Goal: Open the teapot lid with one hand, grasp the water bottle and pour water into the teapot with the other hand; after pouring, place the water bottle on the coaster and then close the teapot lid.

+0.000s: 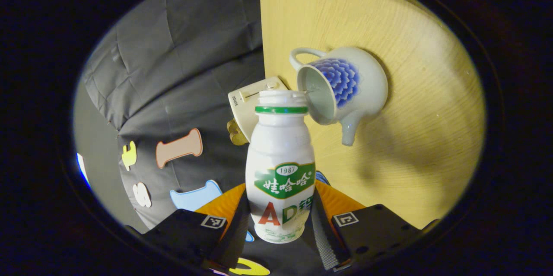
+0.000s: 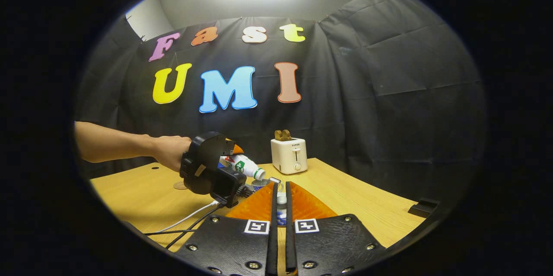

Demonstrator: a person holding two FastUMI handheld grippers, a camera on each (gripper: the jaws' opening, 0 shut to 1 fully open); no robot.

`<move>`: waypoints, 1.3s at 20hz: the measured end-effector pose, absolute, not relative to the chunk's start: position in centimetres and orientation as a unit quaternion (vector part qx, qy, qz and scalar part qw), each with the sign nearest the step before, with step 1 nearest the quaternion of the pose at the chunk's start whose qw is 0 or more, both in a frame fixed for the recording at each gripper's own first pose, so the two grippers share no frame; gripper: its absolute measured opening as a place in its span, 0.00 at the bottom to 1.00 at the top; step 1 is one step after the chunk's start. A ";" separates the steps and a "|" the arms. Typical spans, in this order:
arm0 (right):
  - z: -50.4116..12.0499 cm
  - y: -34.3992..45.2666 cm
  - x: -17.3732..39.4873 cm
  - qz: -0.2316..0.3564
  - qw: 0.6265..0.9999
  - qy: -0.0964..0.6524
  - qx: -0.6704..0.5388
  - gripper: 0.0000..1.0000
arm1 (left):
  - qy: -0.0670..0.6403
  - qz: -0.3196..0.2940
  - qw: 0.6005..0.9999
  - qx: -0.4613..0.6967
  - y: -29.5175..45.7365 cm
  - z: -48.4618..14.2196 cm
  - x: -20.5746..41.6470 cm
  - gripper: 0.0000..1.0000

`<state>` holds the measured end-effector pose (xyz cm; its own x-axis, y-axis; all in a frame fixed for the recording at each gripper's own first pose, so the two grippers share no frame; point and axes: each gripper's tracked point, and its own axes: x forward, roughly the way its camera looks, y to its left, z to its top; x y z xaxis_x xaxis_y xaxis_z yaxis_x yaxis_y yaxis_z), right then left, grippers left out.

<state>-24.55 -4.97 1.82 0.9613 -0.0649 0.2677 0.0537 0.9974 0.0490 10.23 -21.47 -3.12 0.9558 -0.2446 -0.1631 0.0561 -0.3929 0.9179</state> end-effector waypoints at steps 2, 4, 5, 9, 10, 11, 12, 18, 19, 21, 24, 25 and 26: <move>2.0 -5.3 -24.5 -0.031 0.990 -0.137 0.025 0.07 | -0.060 -0.132 0.537 0.831 -21.4 -3.2 10.2 0.80; 1.9 -5.4 -24.1 -0.027 0.990 -0.136 0.029 0.07 | -0.062 -0.132 0.528 0.837 -21.3 -3.0 10.5 0.75; 1.9 -5.4 -23.9 -0.026 0.990 -0.135 0.029 0.07 | -0.061 -0.131 0.526 0.838 -21.2 -3.1 10.7 0.70; 2.2 -5.5 -23.4 -0.020 0.990 -0.136 0.033 0.07 | -0.058 -0.139 0.545 0.825 -20.6 -2.9 11.7 0.75; 2.2 -5.5 -23.3 -0.019 0.990 -0.136 0.032 0.07 | -0.057 -0.138 0.542 0.827 -20.6 -3.0 11.4 0.75; 2.3 -5.5 -23.1 -0.019 0.990 -0.136 0.030 0.07 | -0.054 -0.138 0.540 0.829 -20.4 -3.1 11.6 0.75; 2.4 -5.5 -23.0 -0.019 0.990 -0.137 0.029 0.07 | -0.055 -0.137 0.536 0.831 -20.4 -2.9 11.8 0.70; 3.0 -6.1 -22.7 -0.019 0.989 -0.140 0.033 0.07 | -0.039 -0.180 0.622 0.761 -19.8 -3.7 12.5 0.77; 3.2 -6.2 -22.8 -0.020 0.989 -0.143 0.034 0.07 | -0.043 -0.182 0.643 0.743 -19.8 -3.7 12.6 0.73; 3.6 -6.7 -22.6 -0.024 0.988 -0.147 0.034 0.07 | -0.042 -0.188 0.699 0.688 -19.4 -4.2 13.1 0.72; 4.3 -6.9 -21.5 -0.021 0.988 -0.148 0.044 0.07 | -0.024 -0.199 0.801 0.563 -18.9 -5.0 13.9 0.75; 4.4 -7.0 -20.8 -0.021 0.988 -0.144 0.042 0.07 | -0.031 -0.192 0.829 0.524 -18.8 -4.6 14.0 0.75; 4.6 -6.6 -20.0 -0.014 0.989 -0.140 0.042 0.07 | -0.033 -0.189 0.852 0.487 -18.9 -4.5 14.0 0.75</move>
